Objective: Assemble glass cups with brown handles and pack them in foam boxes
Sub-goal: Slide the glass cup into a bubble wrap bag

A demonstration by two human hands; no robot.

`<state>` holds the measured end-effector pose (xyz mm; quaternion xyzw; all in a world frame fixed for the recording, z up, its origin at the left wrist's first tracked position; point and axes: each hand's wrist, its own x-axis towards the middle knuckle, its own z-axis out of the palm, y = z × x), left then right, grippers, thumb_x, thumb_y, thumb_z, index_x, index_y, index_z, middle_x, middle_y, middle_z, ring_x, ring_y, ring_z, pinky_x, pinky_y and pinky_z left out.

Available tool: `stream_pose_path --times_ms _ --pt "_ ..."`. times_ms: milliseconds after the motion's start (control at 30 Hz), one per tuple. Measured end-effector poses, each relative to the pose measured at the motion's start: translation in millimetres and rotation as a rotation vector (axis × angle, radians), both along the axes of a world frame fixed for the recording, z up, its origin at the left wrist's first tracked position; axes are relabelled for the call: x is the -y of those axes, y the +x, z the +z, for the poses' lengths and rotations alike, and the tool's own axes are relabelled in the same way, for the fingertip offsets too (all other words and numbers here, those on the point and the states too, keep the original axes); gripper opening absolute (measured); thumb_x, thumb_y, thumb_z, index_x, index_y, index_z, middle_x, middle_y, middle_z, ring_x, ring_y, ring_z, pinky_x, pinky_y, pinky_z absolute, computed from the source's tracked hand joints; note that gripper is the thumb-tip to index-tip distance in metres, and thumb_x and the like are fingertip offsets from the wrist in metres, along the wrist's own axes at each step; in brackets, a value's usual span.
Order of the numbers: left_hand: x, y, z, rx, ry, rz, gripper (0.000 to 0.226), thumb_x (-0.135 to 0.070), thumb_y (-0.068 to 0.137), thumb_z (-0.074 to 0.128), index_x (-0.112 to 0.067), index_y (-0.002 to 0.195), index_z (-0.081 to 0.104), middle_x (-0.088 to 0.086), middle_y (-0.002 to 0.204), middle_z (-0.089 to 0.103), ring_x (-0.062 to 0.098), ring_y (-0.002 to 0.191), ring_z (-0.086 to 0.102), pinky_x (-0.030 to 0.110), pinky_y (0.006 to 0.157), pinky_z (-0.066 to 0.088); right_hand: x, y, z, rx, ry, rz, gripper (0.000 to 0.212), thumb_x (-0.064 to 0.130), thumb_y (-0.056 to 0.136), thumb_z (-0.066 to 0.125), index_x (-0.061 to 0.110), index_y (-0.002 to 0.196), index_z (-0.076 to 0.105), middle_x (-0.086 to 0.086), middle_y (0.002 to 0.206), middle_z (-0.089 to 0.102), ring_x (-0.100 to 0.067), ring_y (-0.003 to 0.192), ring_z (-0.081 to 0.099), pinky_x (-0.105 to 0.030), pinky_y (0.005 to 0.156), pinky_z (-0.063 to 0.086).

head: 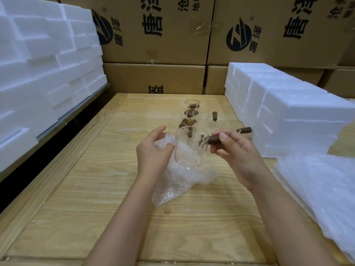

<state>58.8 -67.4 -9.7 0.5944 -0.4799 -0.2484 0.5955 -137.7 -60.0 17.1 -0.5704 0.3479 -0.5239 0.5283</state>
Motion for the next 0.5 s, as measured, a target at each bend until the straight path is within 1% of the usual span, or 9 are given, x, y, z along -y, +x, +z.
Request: stream_pose_path --times_ms 33,67,133,167,233,300,400,467,500 --pt "1 0 1 -0.059 0.010 -0.015 0.049 -0.008 0.083 0.068 -0.033 0.124 0.062 -0.023 0.096 0.061 -0.003 0.086 0.062 0.014 0.076 0.051 0 3 -2 -0.040 0.008 -0.006 0.027 0.036 0.076 0.059 0.017 0.093 0.065 0.003 0.082 0.070 -0.011 0.075 0.064 -0.037 0.091 0.046" --pt "1 -1 3 -0.133 0.022 -0.042 0.051 -0.003 0.082 0.067 -0.035 0.123 0.062 -0.018 0.100 0.064 0.004 0.078 0.064 0.023 0.066 0.054 0 5 -5 -0.053 0.032 -0.006 0.026 0.038 0.076 0.059 0.019 0.092 0.065 0.004 0.083 0.070 -0.011 0.076 0.065 -0.039 0.092 0.044" --pt "1 -1 6 -0.275 0.045 -0.108 0.054 0.004 0.082 0.064 -0.036 0.119 0.062 -0.008 0.107 0.065 0.001 0.055 0.058 0.022 0.045 0.047 1 6 -9 -0.007 0.106 0.045 0.016 0.031 0.083 0.057 0.019 0.091 0.064 0.005 0.083 0.070 -0.012 0.074 0.064 -0.037 0.081 0.048" --pt "0 0 7 -0.317 0.059 -0.127 0.054 0.006 0.083 0.063 -0.035 0.118 0.062 -0.004 0.107 0.065 0.000 0.050 0.056 0.023 0.043 0.046 2 7 -10 0.050 0.148 0.083 0.012 0.024 0.088 0.054 0.017 0.091 0.063 0.004 0.081 0.070 -0.013 0.072 0.064 -0.036 0.072 0.051" --pt "-1 0 8 -0.377 0.096 -0.169 0.055 0.008 0.082 0.063 -0.029 0.122 0.063 0.000 0.100 0.067 0.005 0.053 0.058 0.029 0.050 0.054 2 10 -13 0.158 0.207 0.118 0.015 0.013 0.095 0.048 0.013 0.091 0.062 0.001 0.078 0.068 -0.015 0.067 0.060 -0.032 0.059 0.054" --pt "-2 2 9 -0.415 0.126 -0.233 0.059 0.010 0.079 0.067 -0.024 0.127 0.061 0.001 0.097 0.066 0.004 0.047 0.055 0.023 0.046 0.051 3 12 -14 0.202 0.210 0.081 0.017 0.009 0.097 0.045 0.011 0.091 0.061 -0.001 0.077 0.068 -0.015 0.063 0.057 -0.029 0.057 0.054" --pt "-6 6 13 -0.340 0.170 -0.308 0.062 0.004 0.073 0.077 -0.028 0.123 0.062 -0.008 0.109 0.059 -0.001 0.047 0.057 0.015 0.038 0.039 5 10 -12 0.245 0.172 -0.018 0.016 0.008 0.097 0.046 0.010 0.090 0.061 -0.002 0.077 0.069 -0.012 0.061 0.055 -0.022 0.057 0.052" --pt "-7 7 14 -0.267 0.175 -0.318 0.051 -0.002 0.073 0.080 -0.030 0.114 0.067 -0.012 0.106 0.064 -0.002 0.051 0.059 0.016 0.038 0.037 6 5 -10 0.210 0.121 -0.108 0.016 0.010 0.097 0.048 0.012 0.090 0.062 0.001 0.079 0.069 -0.009 0.064 0.056 -0.019 0.059 0.052" --pt "-7 6 13 -0.243 0.161 -0.301 0.037 -0.006 0.075 0.079 -0.031 0.102 0.071 -0.013 0.103 0.067 0.000 0.046 0.055 0.016 0.038 0.036 7 3 -10 0.163 0.084 -0.154 0.015 0.012 0.096 0.049 0.014 0.089 0.063 0.003 0.080 0.068 -0.008 0.066 0.057 -0.017 0.061 0.051"
